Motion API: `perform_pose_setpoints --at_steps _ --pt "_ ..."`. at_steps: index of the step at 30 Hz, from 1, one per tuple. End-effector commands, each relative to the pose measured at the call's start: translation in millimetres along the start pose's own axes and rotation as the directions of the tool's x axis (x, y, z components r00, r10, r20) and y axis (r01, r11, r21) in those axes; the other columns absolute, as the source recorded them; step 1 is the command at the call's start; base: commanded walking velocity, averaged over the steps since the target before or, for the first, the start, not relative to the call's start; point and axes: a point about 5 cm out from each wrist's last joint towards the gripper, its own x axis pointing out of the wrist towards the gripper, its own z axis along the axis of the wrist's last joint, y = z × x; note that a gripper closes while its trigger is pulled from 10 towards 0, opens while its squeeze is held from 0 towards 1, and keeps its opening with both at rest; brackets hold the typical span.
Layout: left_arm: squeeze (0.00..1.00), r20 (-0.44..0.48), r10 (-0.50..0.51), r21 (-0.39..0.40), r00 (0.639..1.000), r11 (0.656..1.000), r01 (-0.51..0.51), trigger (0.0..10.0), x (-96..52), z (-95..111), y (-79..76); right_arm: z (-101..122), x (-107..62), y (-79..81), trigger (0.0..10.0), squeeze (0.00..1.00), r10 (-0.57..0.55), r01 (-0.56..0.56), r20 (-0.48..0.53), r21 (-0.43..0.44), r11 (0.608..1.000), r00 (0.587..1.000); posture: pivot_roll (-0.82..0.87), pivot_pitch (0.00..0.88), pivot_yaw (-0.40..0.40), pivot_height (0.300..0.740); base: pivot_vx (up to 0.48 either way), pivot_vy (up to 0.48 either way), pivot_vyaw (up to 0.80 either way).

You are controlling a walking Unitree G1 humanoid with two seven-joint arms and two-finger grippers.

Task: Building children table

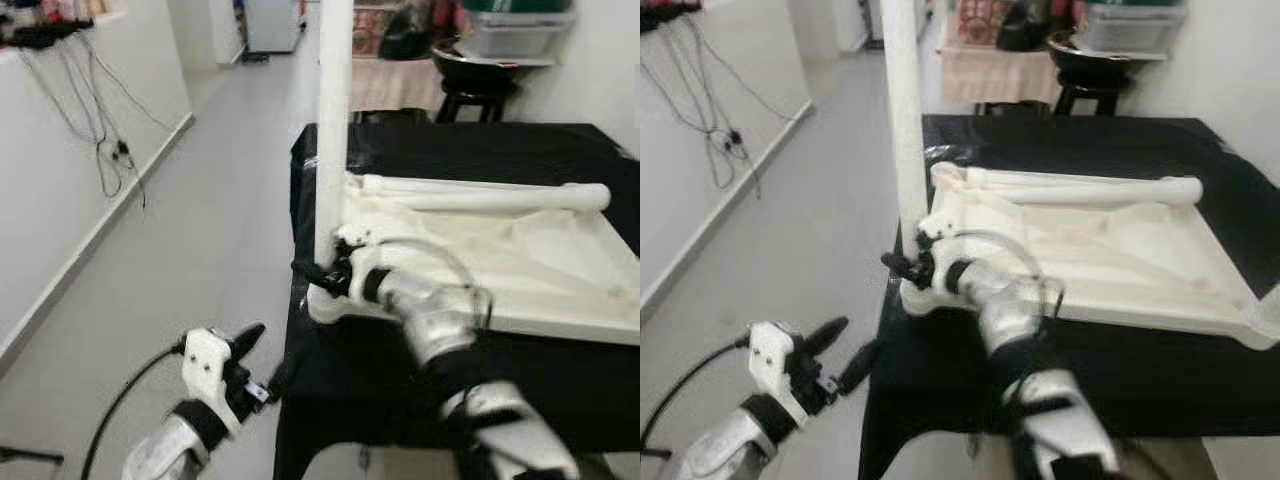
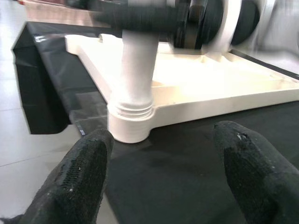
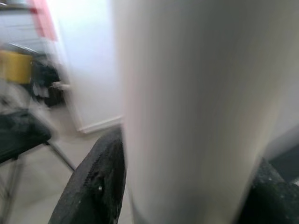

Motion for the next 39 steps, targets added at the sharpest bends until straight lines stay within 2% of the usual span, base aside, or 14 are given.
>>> perform_pose_setpoints --at_steps 1,9,10,11,19,26,27,28,30,31,32,34,35,39 --pt "0.00 -0.007 0.004 -0.017 1.000 1.000 -0.004 10.0 0.6 -2.6 0.2 -10.4 9.0 16.9 10.0 0.00 0.169 -0.168 -0.028 0.027 0.985 0.985 0.02 0.009 -0.024 0.740 0.000 0.000 0.00" --pt "0.00 -0.008 0.005 -0.020 1.000 1.000 -0.005 10.0 0.4 -3.2 -0.6 -7.8 21.0 19.2 10.0 0.00 0.207 -0.205 -0.070 0.037 0.978 0.976 0.03 0.012 -0.026 0.740 0.000 0.000 0.00" --pt "0.00 -0.008 0.004 -0.021 1.000 1.000 -0.004 10.0 0.4 -3.3 -0.9 -7.7 22.1 19.2 6.6 0.00 0.230 -0.227 -0.066 0.050 0.973 0.971 0.03 0.013 -0.025 0.740 0.000 0.000 0.00" --pt "0.00 -0.009 0.003 -0.022 1.000 1.000 -0.003 10.0 0.3 -3.4 -1.3 -7.7 22.7 19.1 0.1 0.00 0.244 -0.240 -0.059 0.063 0.969 0.968 0.03 0.015 -0.028 0.740 0.000 0.000 0.00" --pt "0.00 -0.006 0.002 -0.027 1.000 1.000 -0.002 10.0 0.8 -3.3 -2.2 -12.2 17.7 16.5 0.0 0.00 0.261 -0.257 -0.047 0.077 0.963 0.964 0.03 0.018 -0.028 0.740 0.000 0.000 0.00" --pt "0.00 -0.003 -0.001 -0.030 1.000 1.000 0.001 10.0 0.6 -2.6 -2.7 -17.7 3.4 5.3 0.0 0.00 0.136 -0.134 -0.053 0.039 0.990 0.989 0.03 0.021 -0.023 0.740 0.000 0.000 0.00" --pt "0.00 -0.003 0.000 -0.030 1.000 1.000 0.000 10.0 0.2 -2.5 -2.9 -24.6 -1.7 2.9 0.0 0.00 0.065 -0.062 -0.083 0.035 0.997 0.994 0.03 0.027 -0.026 0.740 0.000 0.000 0.00" --pt "0.00 -0.003 0.000 -0.029 1.000 1.000 -0.001 10.0 -1.0 -2.1 -3.5 -32.7 -3.6 1.0 0.0 0.00 -0.175 0.179 -0.102 0.030 0.983 0.979 0.03 0.033 -0.038 0.740 0.000 0.000 0.00" --pt "0.00 -0.003 0.000 -0.029 1.000 1.000 -0.001 10.0 -1.0 -2.1 -3.5 -32.7 -3.6 1.0 0.0 0.00 -0.175 0.179 -0.102 0.030 0.983 0.979 0.03 0.033 -0.038 0.740 0.000 0.000 0.00" --pt "0.00 -0.003 0.002 -0.027 1.000 1.000 -0.002 10.0 -3.0 -1.2 -3.2 -43.9 -6.0 18.7 0.0 0.00 -0.394 0.410 -0.126 0.140 0.901 0.910 0.02 0.051 -0.041 0.740 0.000 0.000 0.00" --pt "0.00 -0.003 0.002 -0.027 1.000 1.000 -0.002 10.0 -3.0 -1.2 -3.2 -43.9 -6.0 18.7 0.0 0.00 -0.394 0.410 -0.126 0.140 0.901 0.910 0.02 0.051 -0.041 0.740 0.000 0.000 0.00" --pt "0.00 -0.005 0.001 -0.024 1.000 1.000 -0.001 10.0 -4.8 -0.4 -3.0 -57.3 -29.8 58.6 0.0 0.00 -0.607 0.632 -0.181 0.152 0.760 0.774 0.02 0.055 -0.034 0.740 0.000 0.000 0.00" --pt "0.00 -0.005 0.001 -0.024 1.000 1.000 -0.001 10.0 -4.8 -0.4 -3.0 -57.3 -29.8 58.6 0.0 0.00 -0.607 0.632 -0.181 0.152 0.760 0.774 0.02 0.055 -0.034 0.740 0.000 0.000 0.00" --pt "0.00 -0.023 -0.015 -0.018 1.000 1.000 0.014 10.0 -5.7 -2.2 -2.3 -49.8 -37.4 31.7 0.0 0.00 -0.643 0.657 -0.143 0.080 0.750 0.752 0.02 0.040 -0.033 0.740 0.000 0.000 0.00"
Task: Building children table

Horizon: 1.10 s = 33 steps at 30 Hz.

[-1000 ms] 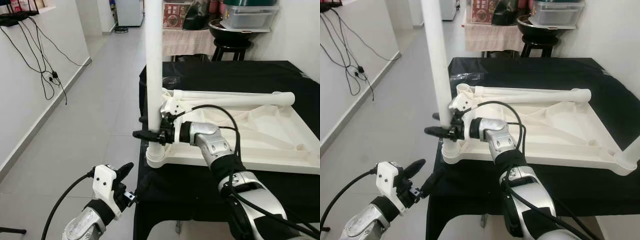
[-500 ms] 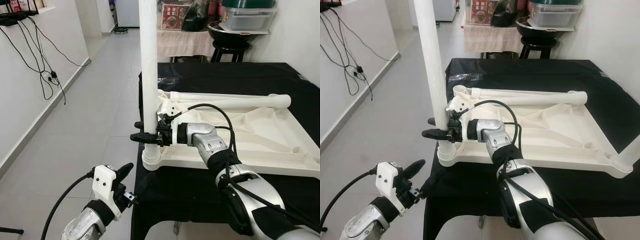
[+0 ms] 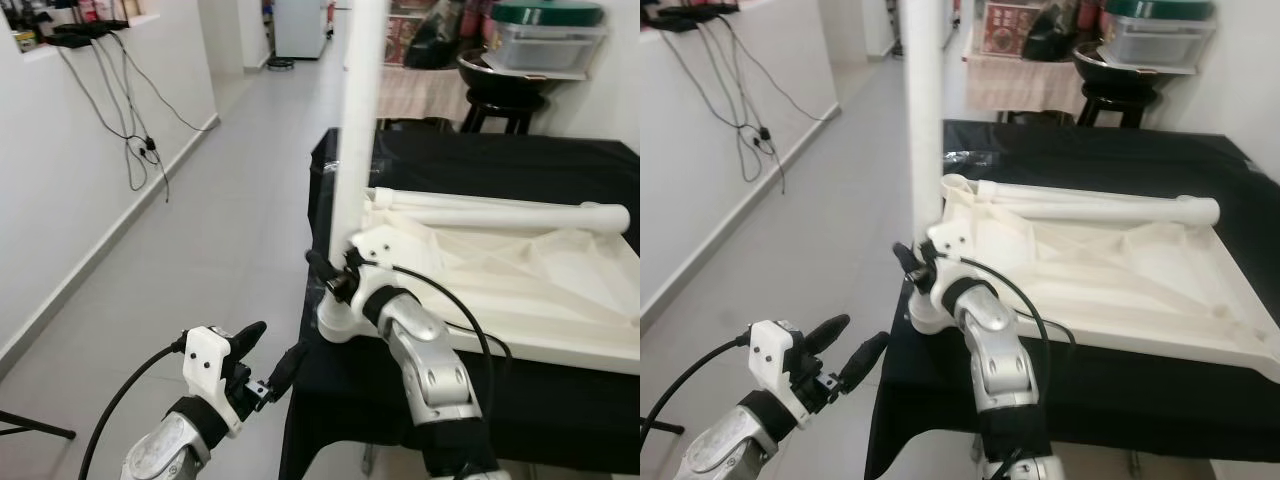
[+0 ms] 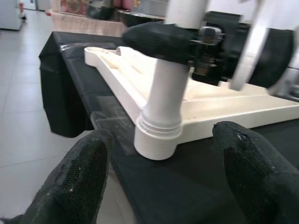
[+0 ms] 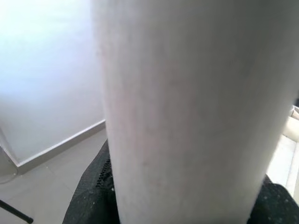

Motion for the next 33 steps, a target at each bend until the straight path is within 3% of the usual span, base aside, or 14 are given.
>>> perform_pose_setpoints --at_steps 1,4,5,6,7,8,9,14,15,19,21,25,32,33 --pt "0.00 -0.022 -0.013 -0.005 1.000 1.000 0.013 10.0 -1.6 -2.3 0.4 -14.6 -1.9 -14.5 0.0 0.00 -0.090 0.091 -0.076 0.012 0.996 0.993 0.02 0.040 -0.033 0.740 0.000 0.000 0.00" --pt "0.00 -0.024 -0.016 -0.005 1.000 1.000 0.016 10.0 -1.7 -2.4 0.3 -14.5 -1.6 -13.8 0.0 0.00 -0.087 0.088 -0.078 0.009 0.996 0.993 0.02 0.040 -0.033 0.740 0.000 0.000 0.00" --pt "0.00 -0.028 -0.005 0.006 1.000 1.000 0.005 10.0 -2.2 -2.5 0.7 -14.4 -1.8 -6.3 9.4 0.00 -0.065 0.068 -0.088 0.028 0.997 0.994 0.03 0.037 -0.022 0.740 0.000 0.000 0.00" --pt "0.00 -0.033 0.002 0.018 0.999 1.000 -0.001 10.0 -2.5 -2.7 0.7 -12.8 -1.6 -0.2 10.0 0.08 -0.034 0.039 -0.086 0.050 0.998 0.996 0.03 0.035 -0.019 0.740 0.000 0.000 0.00" --pt "0.00 -0.033 0.002 0.018 0.999 1.000 -0.001 10.0 -2.5 -2.7 0.7 -12.8 -1.6 -0.2 10.0 0.08 -0.034 0.039 -0.086 0.050 0.998 0.996 0.03 0.035 -0.019 0.740 0.000 0.000 0.00" --pt "0.00 -0.038 0.005 0.027 0.999 1.000 -0.004 10.0 -2.6 -2.9 0.7 -10.8 -1.1 4.8 10.0 0.76 0.007 -0.002 -0.083 0.061 0.998 0.997 0.03 0.034 -0.017 0.740 0.000 0.000 0.00" --pt "0.00 -0.043 0.005 0.032 0.999 0.999 -0.004 10.0 -2.6 -3.4 0.7 -3.7 0.3 6.9 10.0 1.00 0.054 -0.049 -0.056 0.098 0.994 0.997 0.03 0.030 -0.016 0.740 0.000 0.000 0.00" --pt "0.00 -0.053 -0.001 0.038 0.999 0.999 0.003 10.0 -2.9 -4.5 0.7 26.3 8.9 3.1 10.0 1.00 0.243 -0.252 0.089 0.107 0.962 0.966 0.03 0.017 -0.009 0.740 0.000 0.000 0.00" --pt "0.00 -0.054 0.000 0.044 0.999 0.999 0.002 10.0 -2.5 -4.7 1.0 38.2 13.4 -0.8 10.0 0.09 0.377 -0.386 0.126 0.055 0.921 0.917 0.03 0.019 -0.003 0.740 0.000 0.000 0.00" --pt "0.00 -0.054 0.002 0.048 0.999 0.999 0.001 10.0 -2.3 -4.7 1.2 42.9 14.5 -3.5 10.0 0.00 0.508 -0.511 0.113 -0.004 0.860 0.854 0.03 0.019 -0.003 0.740 0.000 0.000 0.00" --pt "0.00 -0.053 0.005 0.057 0.999 0.998 -0.002 10.0 -1.0 -4.4 1.2 32.4 10.1 -8.2 10.0 0.00 0.727 -0.726 -0.021 -0.077 0.683 0.686 0.04 0.013 -0.006 0.740 0.000 0.000 0.00" --pt "0.00 -0.054 0.006 0.062 0.999 0.998 -0.003 10.0 -0.5 -4.5 1.0 27.4 11.5 -10.9 10.0 0.00 0.750 -0.752 -0.066 -0.063 0.656 0.659 0.05 0.013 -0.009 0.740 0.000 0.000 0.00" --pt "0.00 -0.056 0.016 0.077 0.998 0.997 -0.012 10.0 0.4 -5.1 0.3 31.8 40.3 -12.9 9.2 0.00 0.688 -0.692 -0.084 -0.036 0.721 0.721 0.07 0.011 -0.016 0.740 0.000 0.000 0.00" --pt "0.00 -0.055 0.023 0.080 0.998 0.997 -0.018 10.0 0.4 -5.2 0.4 29.2 43.5 -10.1 0.0 0.00 0.688 -0.691 -0.082 -0.013 0.722 0.721 0.07 0.012 -0.015 0.740 0.000 0.000 0.00"
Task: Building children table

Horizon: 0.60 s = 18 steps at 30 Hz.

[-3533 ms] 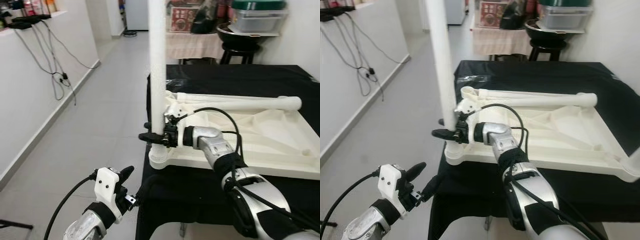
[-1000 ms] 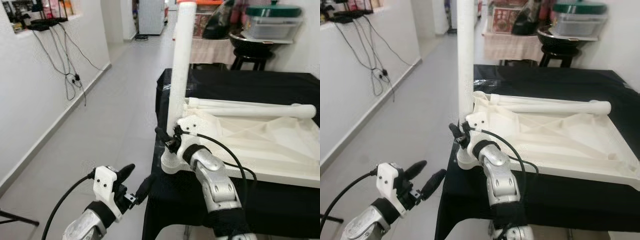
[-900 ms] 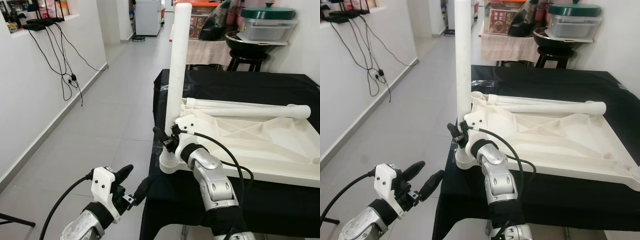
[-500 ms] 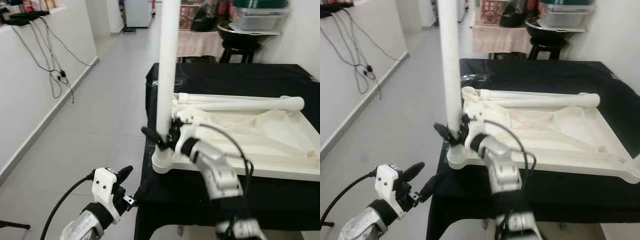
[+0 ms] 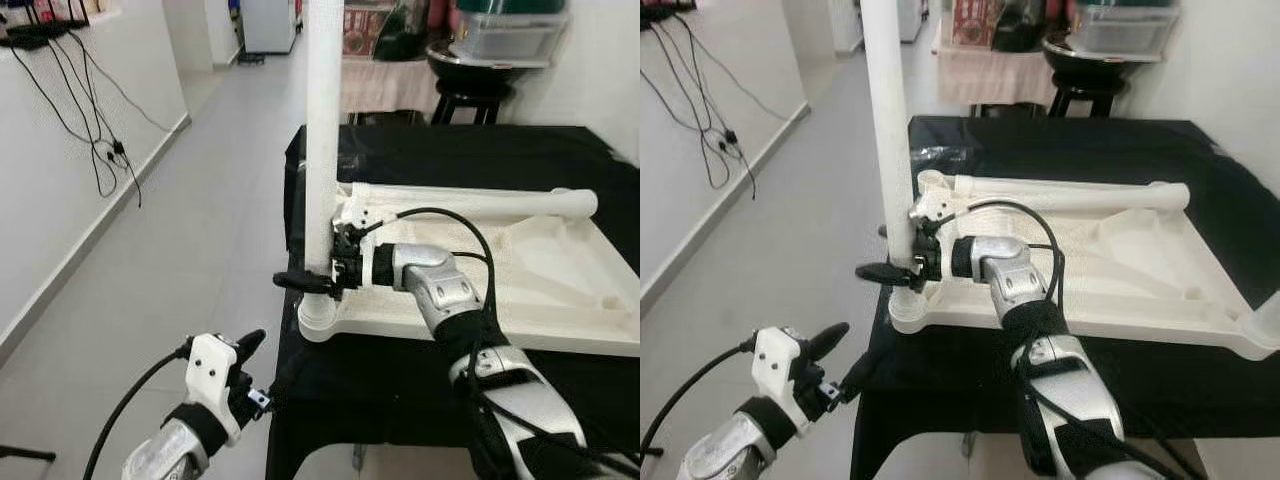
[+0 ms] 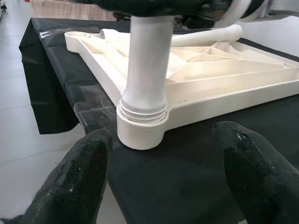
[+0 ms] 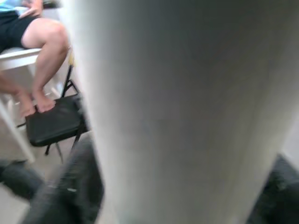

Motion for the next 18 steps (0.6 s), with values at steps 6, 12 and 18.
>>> perform_pose_setpoints --at_steps 6,12,18 --pt "0.00 -0.015 0.012 0.015 1.000 1.000 -0.012 10.0 -0.9 -2.8 0.6 -15.1 2.0 4.0 0.0 0.00 0.063 -0.062 -0.021 0.040 0.997 0.998 0.07 0.013 -0.010 0.740 0.000 0.000 0.00" --pt "0.00 -0.017 0.012 0.022 1.000 1.000 -0.011 10.0 -2.1 -1.7 0.7 -19.9 -16.7 -5.4 0.0 0.00 -0.020 0.020 -0.009 0.018 1.000 1.000 0.04 0.024 0.001 0.740 0.000 0.000 0.00" --pt "0.00 -0.020 0.062 0.153 0.998 0.986 -0.058 10.0 -10.7 7.2 3.7 -31.3 -26.3 -4.9 0.0 0.00 -0.557 0.556 -0.030 0.116 0.823 0.830 0.01 0.054 -0.004 0.740 0.000 0.000 0.00"
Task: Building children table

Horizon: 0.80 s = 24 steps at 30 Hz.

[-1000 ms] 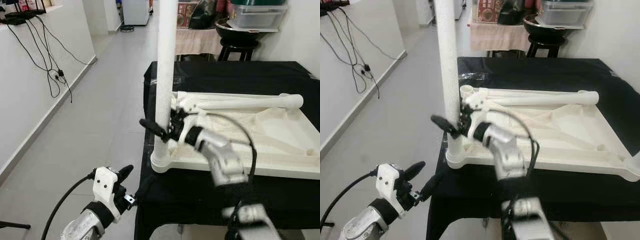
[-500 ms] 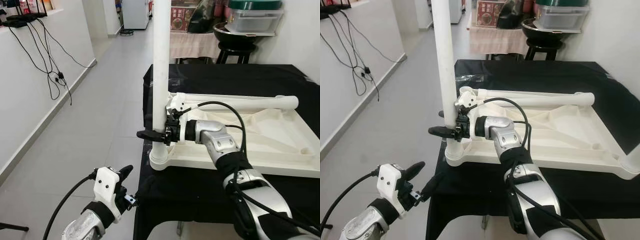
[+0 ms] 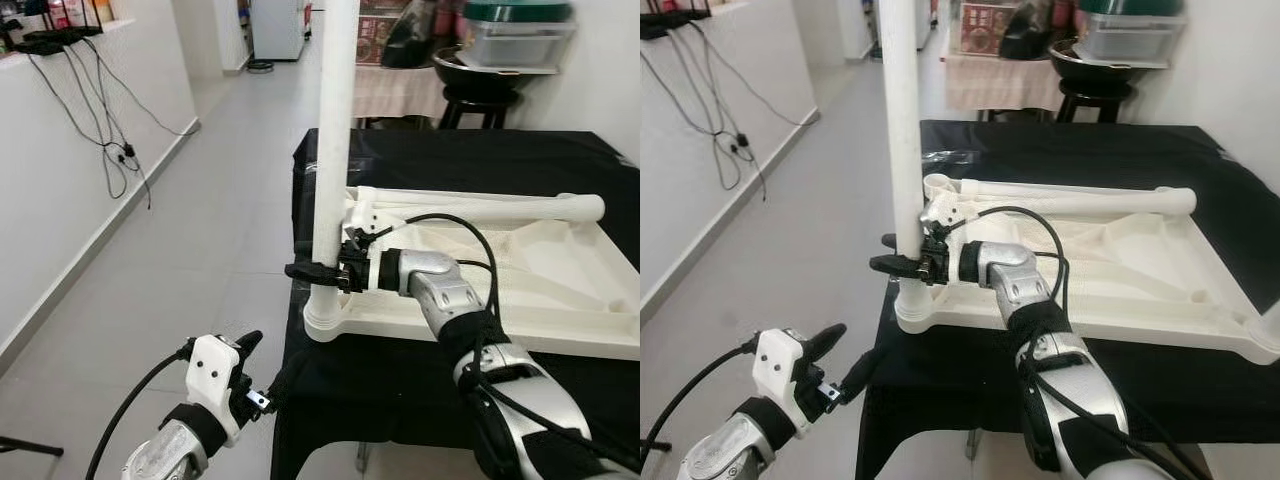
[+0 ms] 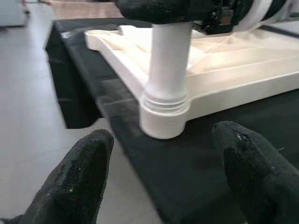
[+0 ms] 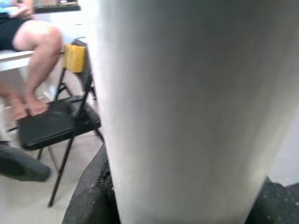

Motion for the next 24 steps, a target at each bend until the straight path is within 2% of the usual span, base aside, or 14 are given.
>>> perform_pose_setpoints --at_steps 1,2,3,4,7,10,14,15,16,17,18,19,23,24 --pt "0.00 0.008 0.015 0.069 1.000 0.998 -0.016 10.0 -5.0 5.6 1.6 -12.9 -9.3 -6.6 0.0 0.00 -0.414 0.416 -0.044 0.097 0.904 0.909 0.01 0.054 -0.004 0.740 0.000 0.000 0.00" --pt "0.00 0.008 0.015 0.069 1.000 0.998 -0.016 10.0 -5.0 5.6 1.6 -12.9 -9.3 -6.6 0.0 0.00 -0.414 0.416 -0.044 0.097 0.904 0.909 0.01 0.054 -0.004 0.740 0.000 0.000 0.00" --pt "0.00 0.010 0.028 0.142 1.000 0.989 -0.030 10.0 -11.8 9.6 0.0 -35.1 -11.6 60.3 0.0 0.00 -0.487 0.500 -0.120 0.146 0.854 0.865 -0.03 0.068 0.031 0.740 0.000 0.000 0.00" --pt "0.00 0.004 0.032 0.158 0.999 0.987 -0.032 10.0 -13.0 9.7 -2.3 -37.1 -11.3 76.6 0.0 0.00 -0.451 0.465 -0.123 0.134 0.875 0.884 -0.03 0.065 0.029 0.740 0.000 0.000 0.00" --pt "0.00 0.000 0.033 0.163 0.999 0.986 -0.033 10.0 -13.3 9.4 -4.0 -38.9 -8.2 85.4 0.0 0.00 -0.381 0.394 -0.122 0.112 0.912 0.916 -0.03 0.065 0.029 0.740 0.000 0.000 0.00" --pt "0.00 0.008 0.023 0.170 1.000 0.985 -0.024 10.0 -13.1 10.5 -6.8 -33.6 -7.7 69.0 0.0 0.00 -0.400 0.409 -0.109 0.077 0.909 0.910 -0.02 0.067 0.010 0.740 0.000 0.000 0.00" --pt "0.00 0.012 0.028 0.168 1.000 0.985 -0.030 10.0 -14.0 10.4 -7.3 -31.8 -6.6 64.3 0.0 0.00 -0.398 0.406 -0.102 0.070 0.911 0.912 -0.01 0.071 0.006 0.740 0.000 0.000 0.00" --pt "0.00 0.016 0.047 0.155 0.999 0.987 -0.049 10.0 -13.8 7.6 -7.4 -29.9 -4.2 60.7 10.0 0.00 -0.380 0.388 -0.104 0.070 0.919 0.919 -0.01 0.069 0.008 0.740 0.000 0.000 0.00" --pt "0.00 0.024 0.073 0.127 0.997 0.989 -0.075 10.0 -12.7 5.5 -6.1 -20.6 0.4 62.4 10.0 0.00 -0.326 0.332 -0.072 0.106 0.937 0.943 -0.01 0.067 0.011 0.740 0.000 0.000 0.00" --pt "0.00 0.028 0.090 0.109 0.996 0.990 -0.092 10.0 -10.4 3.7 -3.9 -7.3 5.7 61.7 10.0 1.00 -0.232 0.234 -0.028 0.101 0.967 0.972 -0.01 0.065 0.012 0.740 0.000 0.000 0.00" --pt "0.00 0.028 0.090 0.109 0.996 0.990 -0.092 10.0 -10.4 3.7 -3.9 -7.3 5.7 61.7 10.0 1.00 -0.232 0.234 -0.028 0.101 0.967 0.972 -0.01 0.065 0.012 0.740 0.000 0.000 0.00" --pt "0.00 0.033 0.095 0.095 0.995 0.991 -0.098 10.0 -7.6 3.0 -2.6 14.2 7.3 67.3 10.0 1.00 -0.085 0.082 0.031 0.071 0.994 0.996 -0.01 0.061 0.013 0.740 0.000 0.000 0.00" --pt "0.00 0.036 0.089 0.089 0.995 0.992 -0.092 10.0 -6.6 2.4 -2.7 26.2 6.1 66.2 10.0 1.00 0.092 -0.092 0.066 -0.001 0.996 0.994 0.00 0.053 0.014 0.740 0.000 0.000 0.00" --pt "0.00 0.039 0.085 0.085 0.996 0.992 -0.088 10.0 -5.9 2.1 -2.7 30.0 4.8 63.0 10.0 0.51 0.195 -0.192 0.070 -0.042 0.981 0.978 0.00 0.049 0.013 0.740 0.000 0.000 0.00"
